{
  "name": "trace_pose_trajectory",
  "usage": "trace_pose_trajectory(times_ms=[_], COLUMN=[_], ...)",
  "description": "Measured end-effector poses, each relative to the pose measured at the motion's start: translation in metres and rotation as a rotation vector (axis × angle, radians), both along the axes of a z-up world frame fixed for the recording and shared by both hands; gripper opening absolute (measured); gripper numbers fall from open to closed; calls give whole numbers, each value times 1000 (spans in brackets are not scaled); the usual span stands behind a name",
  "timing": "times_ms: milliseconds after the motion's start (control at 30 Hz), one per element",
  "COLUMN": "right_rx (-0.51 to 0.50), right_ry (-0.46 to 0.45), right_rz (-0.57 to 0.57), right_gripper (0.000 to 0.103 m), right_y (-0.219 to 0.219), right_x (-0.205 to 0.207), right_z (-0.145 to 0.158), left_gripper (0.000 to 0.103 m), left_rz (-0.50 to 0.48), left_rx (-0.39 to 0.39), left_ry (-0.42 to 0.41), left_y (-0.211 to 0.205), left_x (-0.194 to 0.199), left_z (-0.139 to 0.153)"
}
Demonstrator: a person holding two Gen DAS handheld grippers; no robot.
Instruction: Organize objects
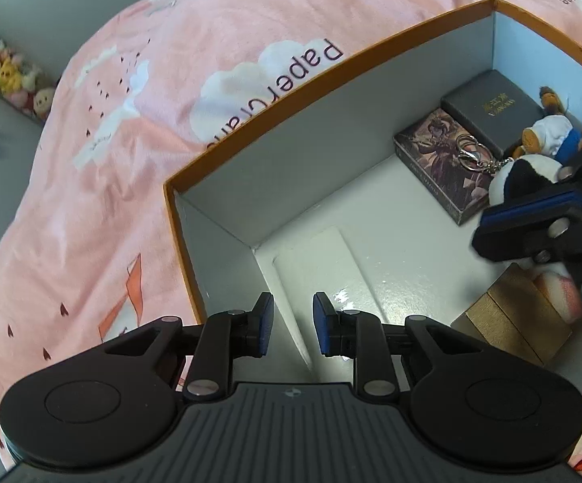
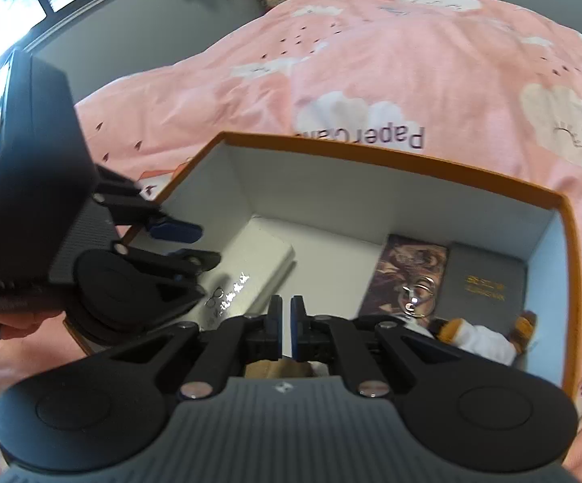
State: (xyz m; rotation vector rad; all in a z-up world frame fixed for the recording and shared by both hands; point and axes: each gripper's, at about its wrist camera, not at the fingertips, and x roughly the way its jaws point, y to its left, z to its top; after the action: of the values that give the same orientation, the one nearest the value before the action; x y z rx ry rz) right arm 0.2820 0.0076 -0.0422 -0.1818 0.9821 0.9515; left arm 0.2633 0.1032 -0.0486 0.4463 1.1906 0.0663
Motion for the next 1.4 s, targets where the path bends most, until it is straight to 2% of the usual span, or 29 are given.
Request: trace_pose_trajectory(times_ms=[67,233,367,600,733,967,1067,1300,1333,1400], right_rx=[-11,-75,-177,-272,-327,-342,-334,-346,-349,-340], right_ry=[1,8,35,138,177,112,131,236,266,330], right_rz=[28,112,156,157,176,232,229,219,218,219], right_gripper=[6,7,8,8,7,2,2,13,22,34], right_y=[7,31,55,82,98,114,110,101,99,96], right_x=[0,2,4,10,9,6,10,13,14,14], right_z=[-1,-8,-26,-48,-56,-56,-57,-49,-49,-49], left_gripper=[29,29,30,30,36,36,36,36,36,36], left_rz=[11,48,115,179,201,227,232,228,233,244], left_rx=[-35,-212,-273,-358,-415,-486,-514,-517,-522,-529], left_ry=[-31,-161,-237,-221,-232,-252,-255,-259,-260,-265], left_y=[5,31,55,89,100,111,115,114,114,114], left_x=[-2,-15,-23,-33,-40,-48,-48,-54,-56,-60], left_z=[8,46,65,60,55,52,52,53,53,53])
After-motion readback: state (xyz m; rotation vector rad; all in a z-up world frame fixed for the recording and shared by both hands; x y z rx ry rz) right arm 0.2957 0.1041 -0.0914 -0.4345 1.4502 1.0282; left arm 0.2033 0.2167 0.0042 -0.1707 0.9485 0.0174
